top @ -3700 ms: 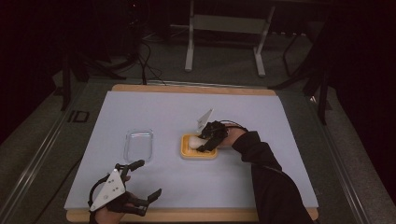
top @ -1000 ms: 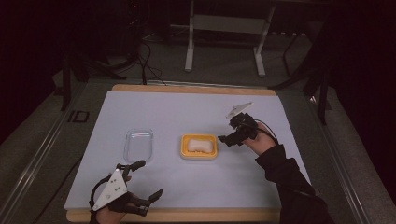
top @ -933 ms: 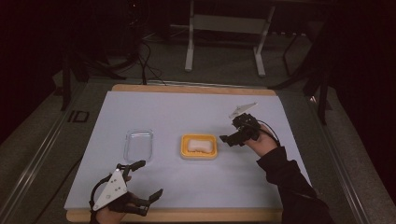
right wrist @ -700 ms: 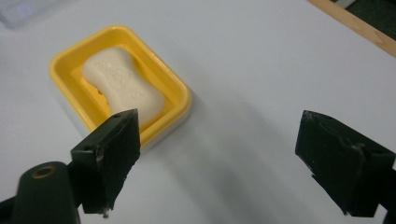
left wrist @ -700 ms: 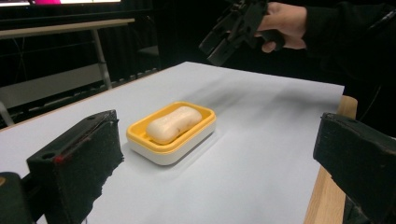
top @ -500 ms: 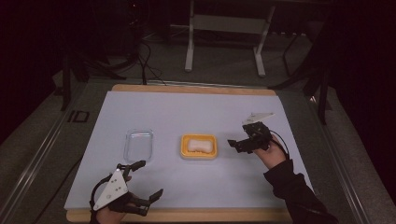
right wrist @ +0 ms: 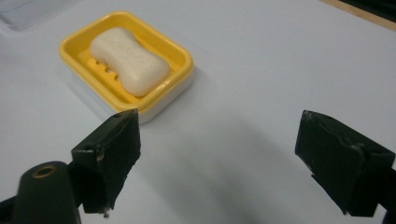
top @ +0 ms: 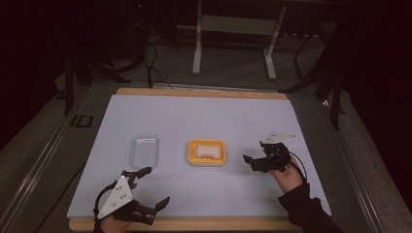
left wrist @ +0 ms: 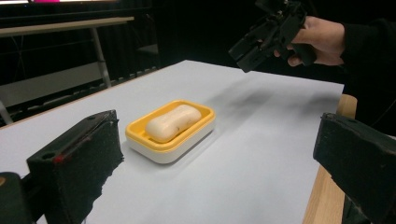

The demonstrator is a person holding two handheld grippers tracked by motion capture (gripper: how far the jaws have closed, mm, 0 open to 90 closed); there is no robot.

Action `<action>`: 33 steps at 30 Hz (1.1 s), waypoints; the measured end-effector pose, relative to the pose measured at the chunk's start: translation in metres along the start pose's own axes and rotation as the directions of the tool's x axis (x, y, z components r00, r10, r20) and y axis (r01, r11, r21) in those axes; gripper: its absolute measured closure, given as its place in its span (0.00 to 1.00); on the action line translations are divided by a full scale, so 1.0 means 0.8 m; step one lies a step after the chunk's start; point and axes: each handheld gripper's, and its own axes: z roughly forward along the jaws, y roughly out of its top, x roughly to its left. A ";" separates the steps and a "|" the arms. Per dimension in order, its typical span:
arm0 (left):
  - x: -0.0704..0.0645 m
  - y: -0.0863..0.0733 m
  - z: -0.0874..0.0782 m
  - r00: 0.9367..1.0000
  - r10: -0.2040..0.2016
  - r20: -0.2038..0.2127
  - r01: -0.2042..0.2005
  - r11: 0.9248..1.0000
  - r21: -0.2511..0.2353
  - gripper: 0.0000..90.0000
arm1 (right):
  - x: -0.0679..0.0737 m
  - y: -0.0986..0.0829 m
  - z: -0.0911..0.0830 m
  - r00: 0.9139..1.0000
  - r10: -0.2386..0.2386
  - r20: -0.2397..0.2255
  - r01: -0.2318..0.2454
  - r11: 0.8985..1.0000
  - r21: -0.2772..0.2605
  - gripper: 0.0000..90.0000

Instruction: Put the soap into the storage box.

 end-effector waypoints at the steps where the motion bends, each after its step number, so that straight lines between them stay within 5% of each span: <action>1: 0.000 0.000 0.000 1.000 -0.001 0.001 0.001 1.000 0.001 0.01 | 0.000 -0.003 -0.001 1.000 0.003 0.002 -0.003 1.000 -0.002 0.16; 21: 0.000 -0.001 0.001 1.000 0.000 -0.002 0.000 1.000 0.023 0.01 | 0.014 -0.048 -0.024 0.992 0.070 0.104 -0.064 0.997 -0.053 0.16; 33: -0.001 -0.001 0.002 1.000 0.001 -0.003 -0.001 1.000 0.025 0.01 | 0.011 -0.050 -0.030 0.987 0.077 0.142 -0.066 0.995 -0.079 0.16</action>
